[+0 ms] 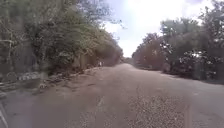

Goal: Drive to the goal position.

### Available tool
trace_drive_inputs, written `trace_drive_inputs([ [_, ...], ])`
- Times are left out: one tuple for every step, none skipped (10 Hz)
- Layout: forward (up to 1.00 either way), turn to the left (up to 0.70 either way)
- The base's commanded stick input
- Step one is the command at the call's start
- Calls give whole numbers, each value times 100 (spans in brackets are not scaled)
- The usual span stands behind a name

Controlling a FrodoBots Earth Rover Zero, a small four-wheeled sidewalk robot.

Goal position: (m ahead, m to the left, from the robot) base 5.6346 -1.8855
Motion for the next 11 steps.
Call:
trace_drive_inputs([
  [50,0],
  [50,0],
  [50,0],
  [50,0],
  [50,0],
  [50,0],
  [50,0],
  [50,0],
  [50,0],
  [50,0],
  [50,0],
])
